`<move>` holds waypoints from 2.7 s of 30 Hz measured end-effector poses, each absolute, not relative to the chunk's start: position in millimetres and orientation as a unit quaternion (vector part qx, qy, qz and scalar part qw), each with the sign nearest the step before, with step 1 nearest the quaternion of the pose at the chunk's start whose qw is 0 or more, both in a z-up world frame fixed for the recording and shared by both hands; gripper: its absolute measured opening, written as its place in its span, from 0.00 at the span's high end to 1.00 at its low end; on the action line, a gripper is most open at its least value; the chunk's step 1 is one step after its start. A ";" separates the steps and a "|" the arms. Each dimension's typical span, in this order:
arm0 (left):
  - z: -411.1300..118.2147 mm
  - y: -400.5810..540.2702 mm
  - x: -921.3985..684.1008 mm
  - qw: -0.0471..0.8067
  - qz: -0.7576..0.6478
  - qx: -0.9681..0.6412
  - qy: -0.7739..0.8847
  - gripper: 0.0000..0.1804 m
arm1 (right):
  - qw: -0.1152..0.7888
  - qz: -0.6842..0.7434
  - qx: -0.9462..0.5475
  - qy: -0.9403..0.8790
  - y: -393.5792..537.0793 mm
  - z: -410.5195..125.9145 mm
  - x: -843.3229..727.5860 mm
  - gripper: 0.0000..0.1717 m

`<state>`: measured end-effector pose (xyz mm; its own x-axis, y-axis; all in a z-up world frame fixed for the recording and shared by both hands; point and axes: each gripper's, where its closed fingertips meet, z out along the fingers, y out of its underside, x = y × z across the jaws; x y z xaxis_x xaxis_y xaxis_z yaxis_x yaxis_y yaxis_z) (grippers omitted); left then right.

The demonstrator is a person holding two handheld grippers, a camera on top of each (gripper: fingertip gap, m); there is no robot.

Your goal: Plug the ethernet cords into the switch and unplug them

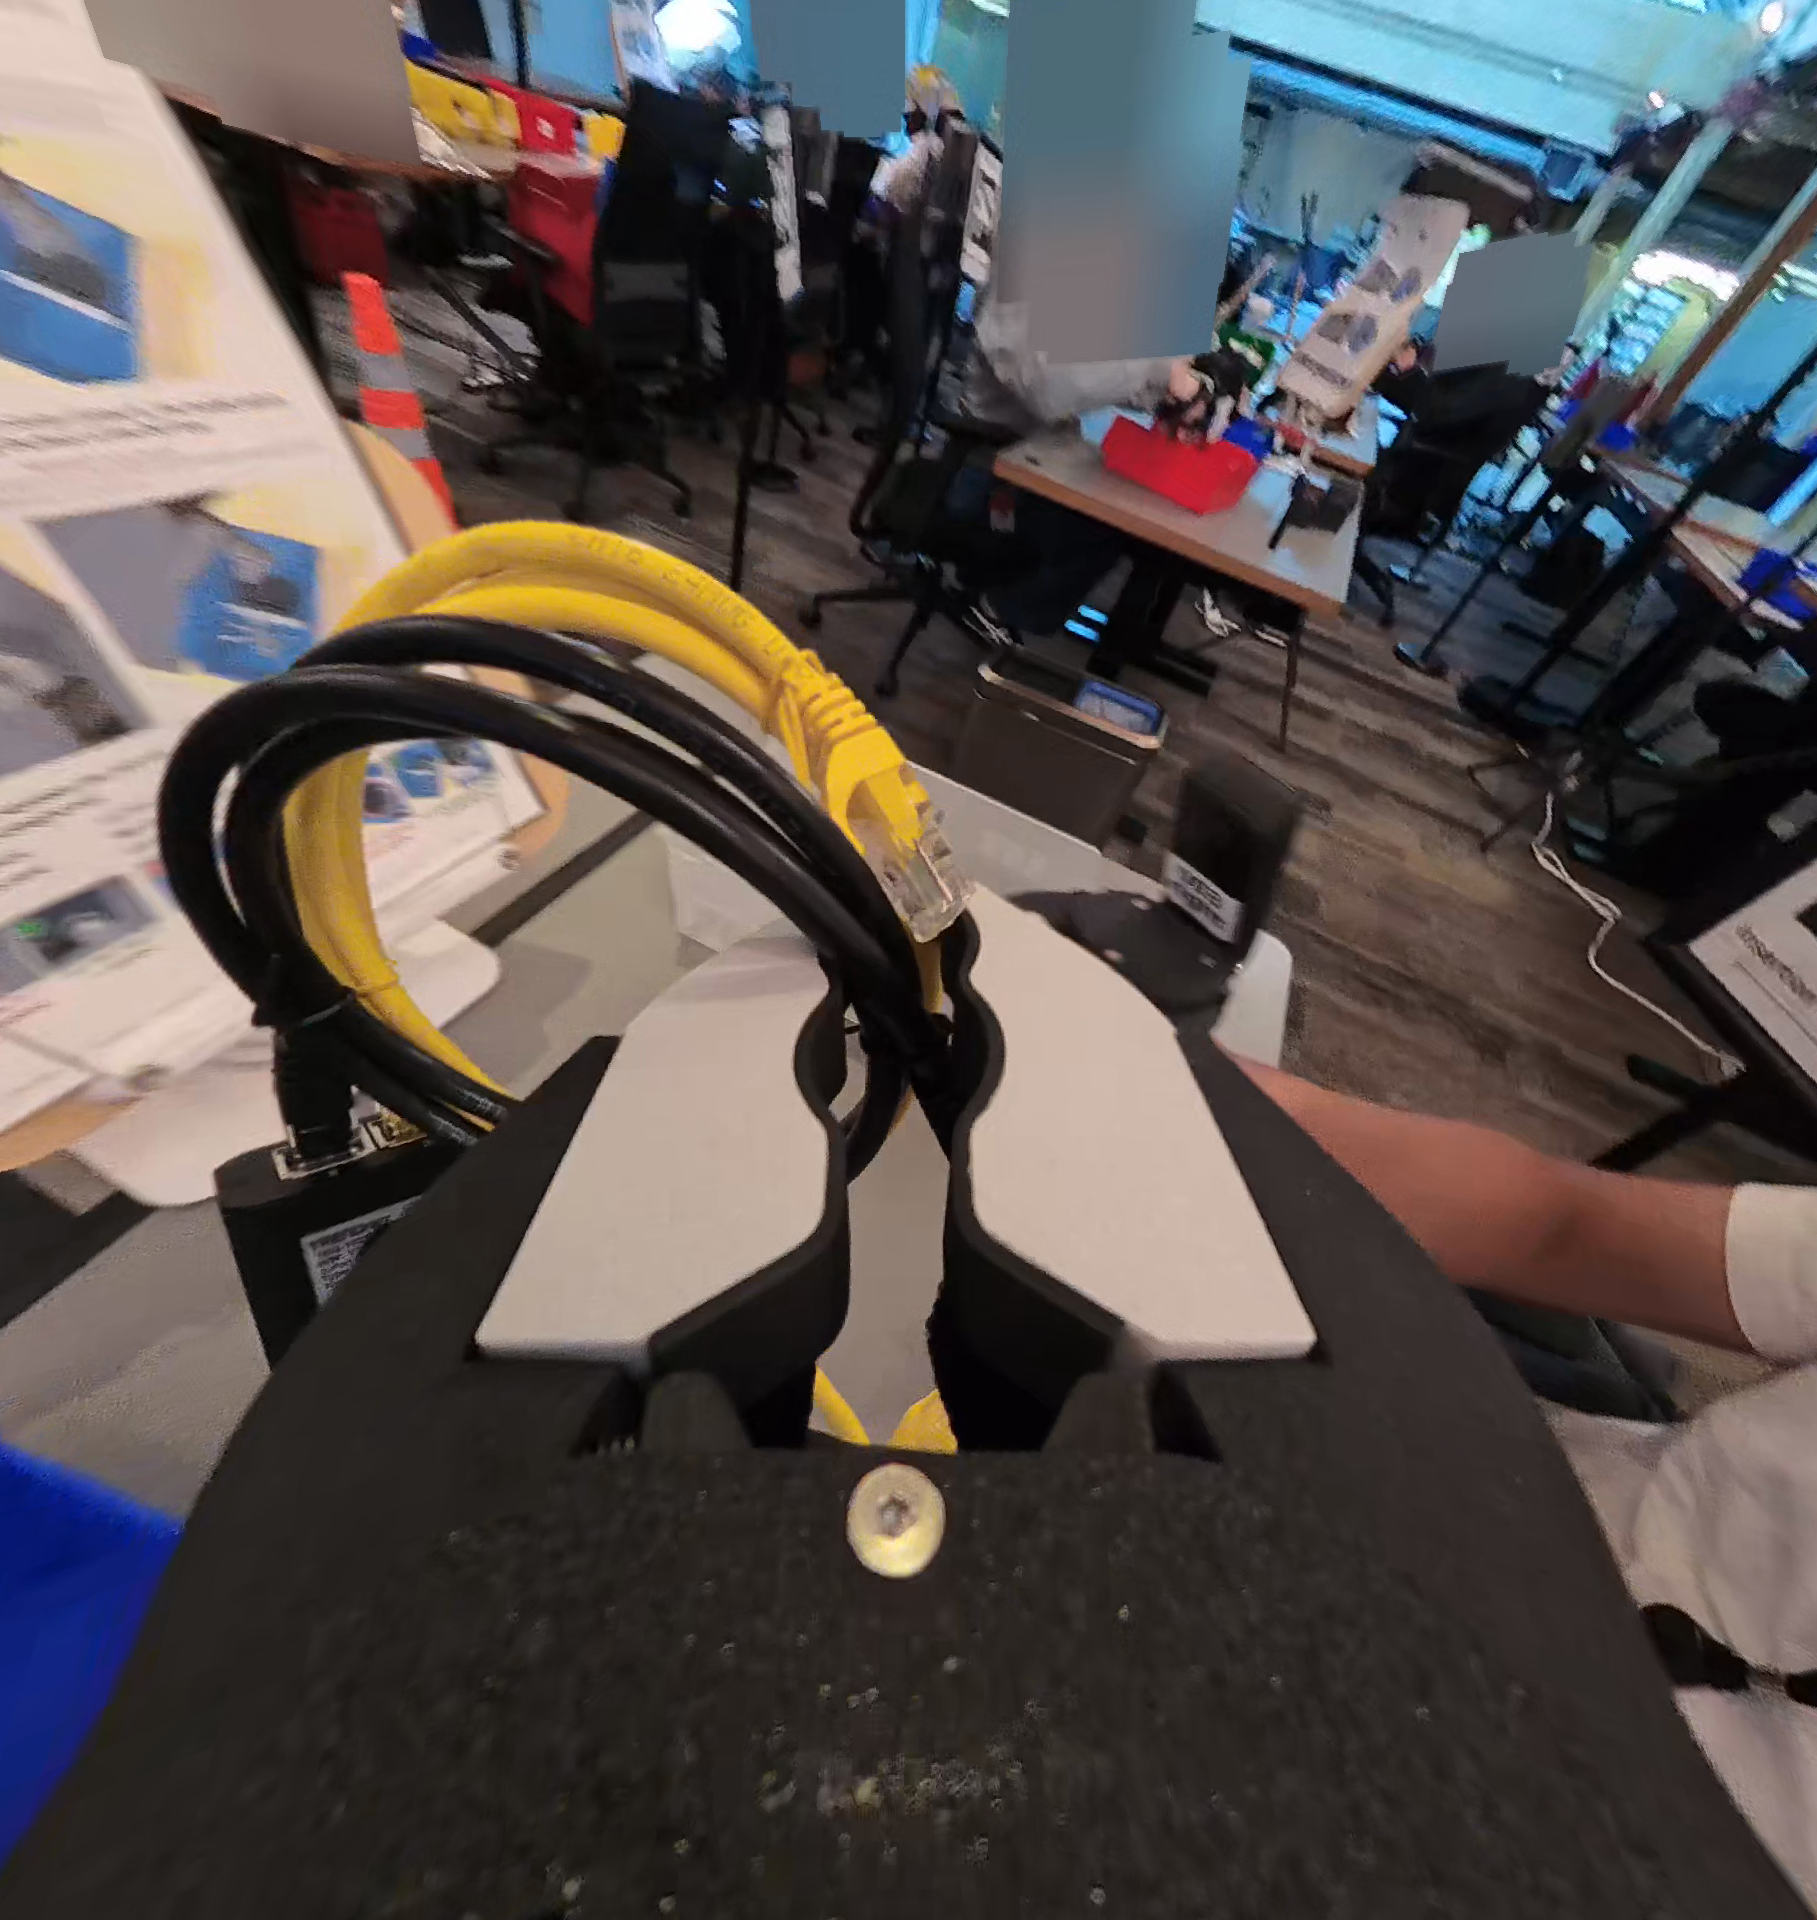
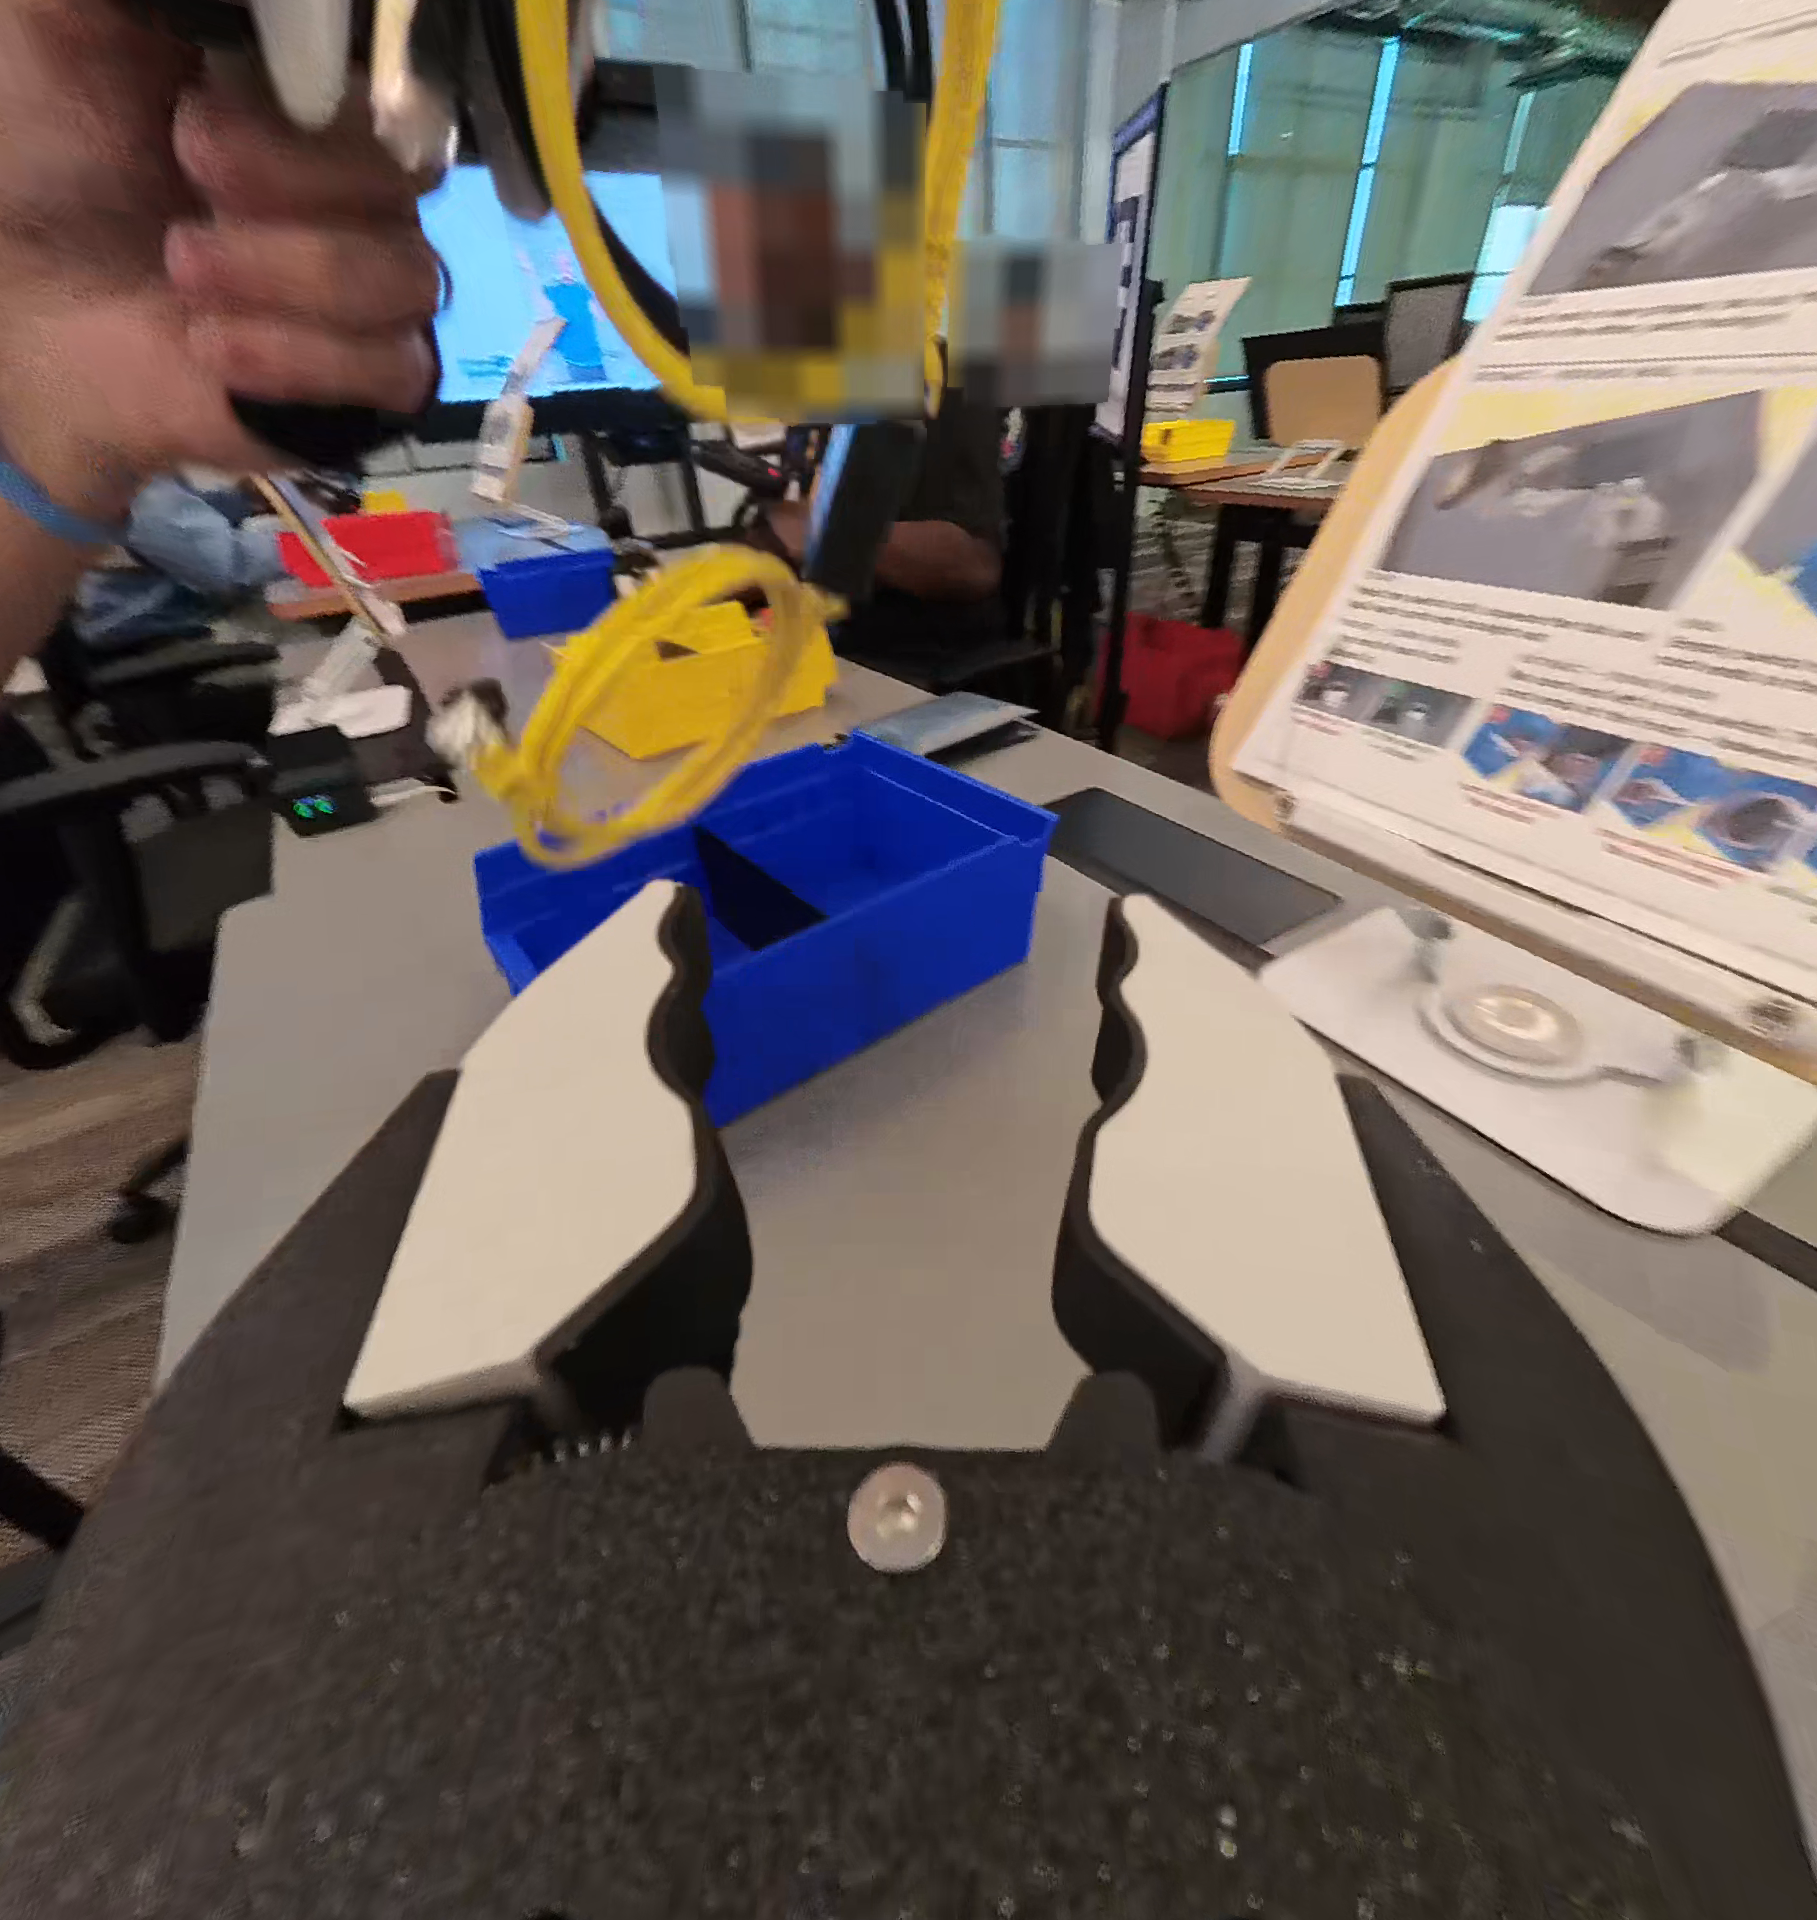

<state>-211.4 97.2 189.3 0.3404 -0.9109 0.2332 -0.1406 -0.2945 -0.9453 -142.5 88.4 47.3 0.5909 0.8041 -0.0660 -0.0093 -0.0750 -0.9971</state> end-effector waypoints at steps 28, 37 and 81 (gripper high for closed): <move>53.8 -31.4 -153.0 0.367 -0.717 -0.534 0.259 0.91 | 0.719 0.058 -0.535 -0.439 131.4 13.2 -125.8 0.85; 33.9 -71.7 -207.1 0.366 -0.630 -0.588 0.352 0.55 | 0.727 -0.017 -0.427 -0.537 97.6 32.5 -147.5 0.85; 36.4 18.9 -154.7 0.548 -0.102 -0.405 0.725 0.86 | 0.642 0.113 -0.427 -0.626 53.0 13.0 -160.3 0.85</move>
